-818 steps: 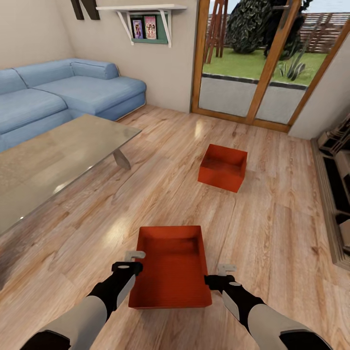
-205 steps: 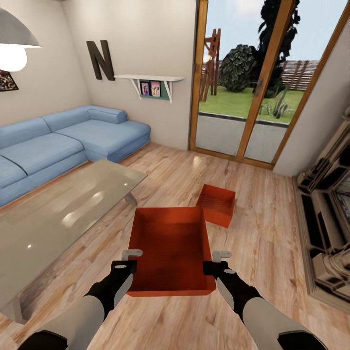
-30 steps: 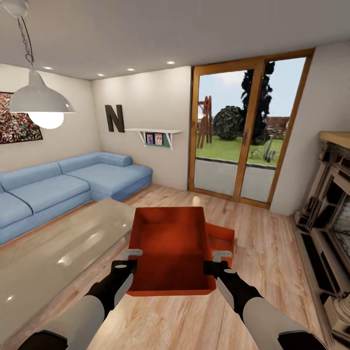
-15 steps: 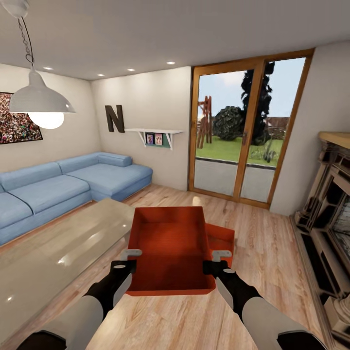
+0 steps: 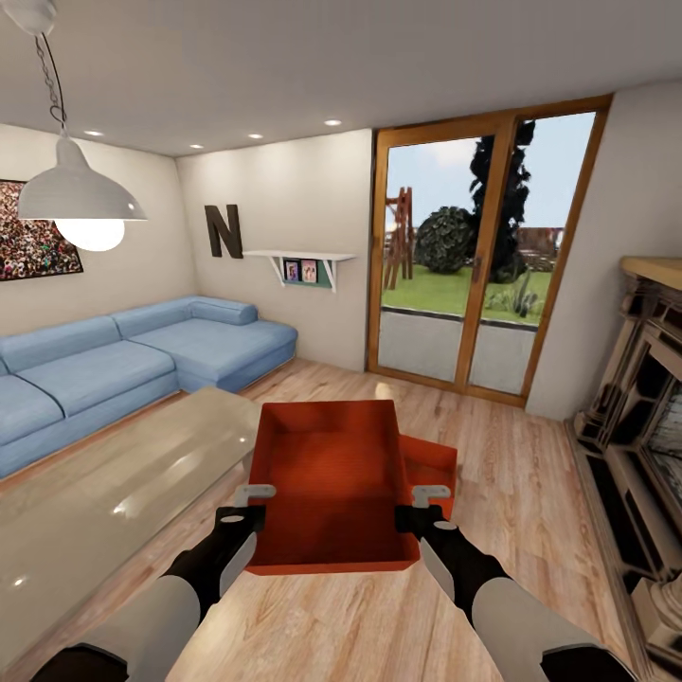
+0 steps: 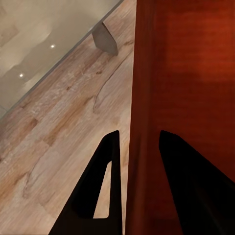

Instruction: Move the two storage containers from the living room to the garage. In the garage, place one container on the floor and stack the other container on top of it (either order is fine).

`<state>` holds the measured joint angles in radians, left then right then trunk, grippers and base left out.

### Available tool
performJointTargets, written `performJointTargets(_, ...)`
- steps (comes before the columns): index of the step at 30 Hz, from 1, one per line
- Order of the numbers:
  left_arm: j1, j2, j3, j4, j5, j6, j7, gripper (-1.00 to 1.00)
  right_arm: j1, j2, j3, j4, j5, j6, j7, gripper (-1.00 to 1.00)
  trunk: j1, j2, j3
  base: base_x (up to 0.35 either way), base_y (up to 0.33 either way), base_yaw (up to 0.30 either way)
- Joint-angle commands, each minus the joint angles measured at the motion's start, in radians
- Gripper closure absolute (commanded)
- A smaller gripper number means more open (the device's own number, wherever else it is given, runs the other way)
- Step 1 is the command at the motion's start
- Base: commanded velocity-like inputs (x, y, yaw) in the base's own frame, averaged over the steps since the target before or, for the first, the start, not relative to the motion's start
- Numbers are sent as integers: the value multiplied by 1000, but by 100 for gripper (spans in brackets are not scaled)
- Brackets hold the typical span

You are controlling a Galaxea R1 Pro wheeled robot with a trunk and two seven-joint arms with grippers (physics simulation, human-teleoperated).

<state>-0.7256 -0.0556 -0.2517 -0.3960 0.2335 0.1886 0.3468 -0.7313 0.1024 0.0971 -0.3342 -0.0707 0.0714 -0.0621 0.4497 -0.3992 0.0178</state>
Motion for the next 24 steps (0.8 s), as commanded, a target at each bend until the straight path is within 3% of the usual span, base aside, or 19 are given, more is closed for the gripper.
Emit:
performJointTargets(1,0,2,-3,0,3,8,12,100,0,-1,2,-5,-2,6,-4,100,0,-1,0,0,0,0)
performJointTargets(6,0,2,-3,0,3,8,12,100,0,-1,2,-5,-2,6,-4,100,0,-1,0,0,0,0)
performJointTargets(7,0,2,19,0,-37,8,12,100,0,-1,-37,-5,20,7,-4,100,0,-1,0,0,0,0)
performJointTargets(19,0,2,19,0,-37,8,12,100,0,0,-38,-5,19,6,-5,100,0,-1,0,0,0,2)
performJointTargets(24,0,2,19,0,-37,8,12,100,0,-1,-39,-5,18,37,-4,100,0,-1,0,0,0,177)
